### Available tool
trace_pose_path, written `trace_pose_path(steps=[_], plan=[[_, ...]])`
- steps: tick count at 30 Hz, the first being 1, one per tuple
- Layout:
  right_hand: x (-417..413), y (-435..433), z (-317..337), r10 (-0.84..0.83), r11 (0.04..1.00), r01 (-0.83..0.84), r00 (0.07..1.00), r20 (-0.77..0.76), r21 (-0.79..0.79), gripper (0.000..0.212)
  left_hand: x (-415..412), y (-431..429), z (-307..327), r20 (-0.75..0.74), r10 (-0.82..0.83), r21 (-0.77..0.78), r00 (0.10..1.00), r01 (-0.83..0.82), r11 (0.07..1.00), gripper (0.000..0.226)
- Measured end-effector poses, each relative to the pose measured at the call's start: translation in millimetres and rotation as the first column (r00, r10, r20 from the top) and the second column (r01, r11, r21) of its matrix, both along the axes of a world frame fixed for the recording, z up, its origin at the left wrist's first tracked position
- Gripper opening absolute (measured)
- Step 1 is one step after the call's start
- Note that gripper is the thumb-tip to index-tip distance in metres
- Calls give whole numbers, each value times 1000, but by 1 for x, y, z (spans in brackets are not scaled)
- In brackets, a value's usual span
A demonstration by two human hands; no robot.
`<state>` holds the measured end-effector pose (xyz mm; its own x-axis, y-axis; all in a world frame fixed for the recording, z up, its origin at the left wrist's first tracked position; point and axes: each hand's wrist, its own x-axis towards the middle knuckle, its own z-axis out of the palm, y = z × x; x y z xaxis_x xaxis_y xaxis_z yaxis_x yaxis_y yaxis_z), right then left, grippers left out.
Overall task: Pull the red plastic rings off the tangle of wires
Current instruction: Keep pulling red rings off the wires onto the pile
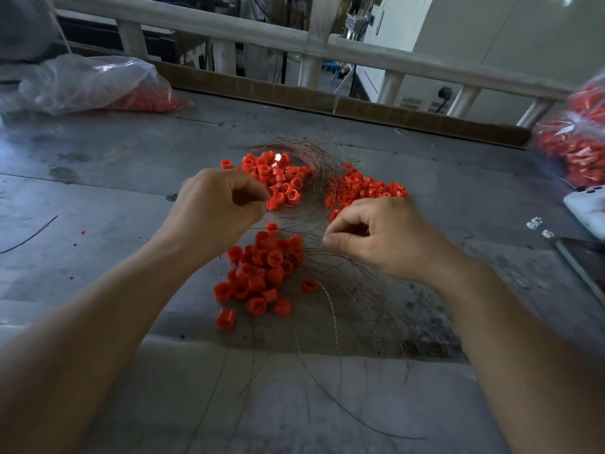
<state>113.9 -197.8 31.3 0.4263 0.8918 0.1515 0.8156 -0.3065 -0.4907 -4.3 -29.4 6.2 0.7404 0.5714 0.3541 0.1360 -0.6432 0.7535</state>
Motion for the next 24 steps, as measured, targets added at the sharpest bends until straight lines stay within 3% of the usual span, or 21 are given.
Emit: trace_pose_path(steps=[5,9,12,17,24], plan=[[7,-3,5,-164,976,164,986,-13,140,10,14,12,-10,-25,154,94,988,-151,984,8],[18,-5,5,-330,906,329,943,-41,265,9,26,15,-14,-11,230,169,973,-225,960,20],[27,-6,3,-411,853,406,910,-57,329,10,34,12,-15,-109,201,179,973,-180,967,24],[32,-7,2,-450,813,441,890,-70,379,10,40,12,-17,-192,174,232,966,-127,964,20],[34,-7,2,-464,808,451,884,-63,379,14,38,13,-15,-116,214,233,970,-183,955,10]])
